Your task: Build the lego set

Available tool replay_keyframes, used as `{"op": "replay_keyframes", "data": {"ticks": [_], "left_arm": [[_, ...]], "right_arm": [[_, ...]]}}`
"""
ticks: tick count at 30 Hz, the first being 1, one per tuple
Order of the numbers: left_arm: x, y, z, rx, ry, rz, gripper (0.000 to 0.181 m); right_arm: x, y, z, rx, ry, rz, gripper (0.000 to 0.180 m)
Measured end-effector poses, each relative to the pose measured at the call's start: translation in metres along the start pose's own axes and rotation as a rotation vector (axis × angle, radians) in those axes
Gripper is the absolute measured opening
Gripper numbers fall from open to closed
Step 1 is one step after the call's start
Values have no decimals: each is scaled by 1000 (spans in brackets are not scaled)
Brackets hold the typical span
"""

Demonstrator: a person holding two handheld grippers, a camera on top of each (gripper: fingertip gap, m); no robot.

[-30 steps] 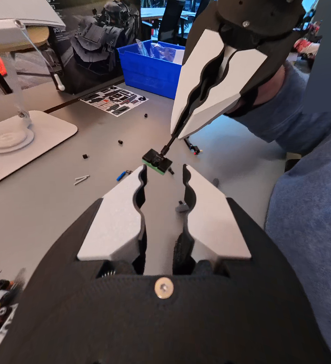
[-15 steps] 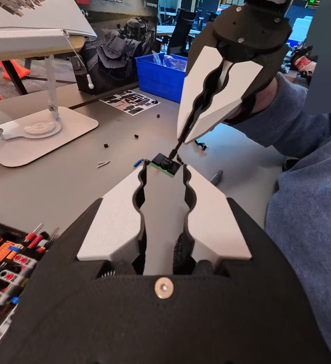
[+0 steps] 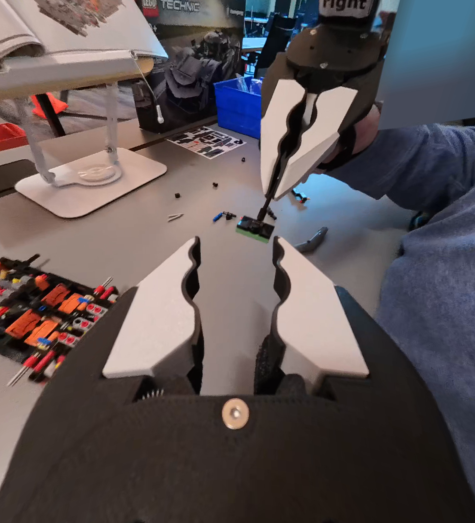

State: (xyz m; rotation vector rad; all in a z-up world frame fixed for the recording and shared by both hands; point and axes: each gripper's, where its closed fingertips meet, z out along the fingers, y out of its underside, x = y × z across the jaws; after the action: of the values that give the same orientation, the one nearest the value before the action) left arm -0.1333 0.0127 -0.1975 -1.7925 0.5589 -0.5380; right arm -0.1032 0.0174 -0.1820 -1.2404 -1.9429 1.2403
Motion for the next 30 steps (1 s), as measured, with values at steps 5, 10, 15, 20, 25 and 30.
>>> {"op": "replay_keyframes", "data": {"ticks": [5,10,15,20,25,30], "left_arm": [[5,26,-26,-79,-13,25,44],[12,49,-33,-156,-46,65,45],[15,58,-27,-165,-36,31,49],[18,52,-20,-114,-7,-13,47],[19,46,-20,-59,13,-44,31],[19,42,-21,-35,12,-47,24]], "right_arm": [[-9,5,11,-3,-98,36,0],[-16,11,25,-17,-160,42,0],[-18,10,37,-6,-206,46,0],[-18,11,45,-19,-230,47,0],[-18,11,48,-14,-254,56,0],[-19,10,47,3,-266,67,0]]}}
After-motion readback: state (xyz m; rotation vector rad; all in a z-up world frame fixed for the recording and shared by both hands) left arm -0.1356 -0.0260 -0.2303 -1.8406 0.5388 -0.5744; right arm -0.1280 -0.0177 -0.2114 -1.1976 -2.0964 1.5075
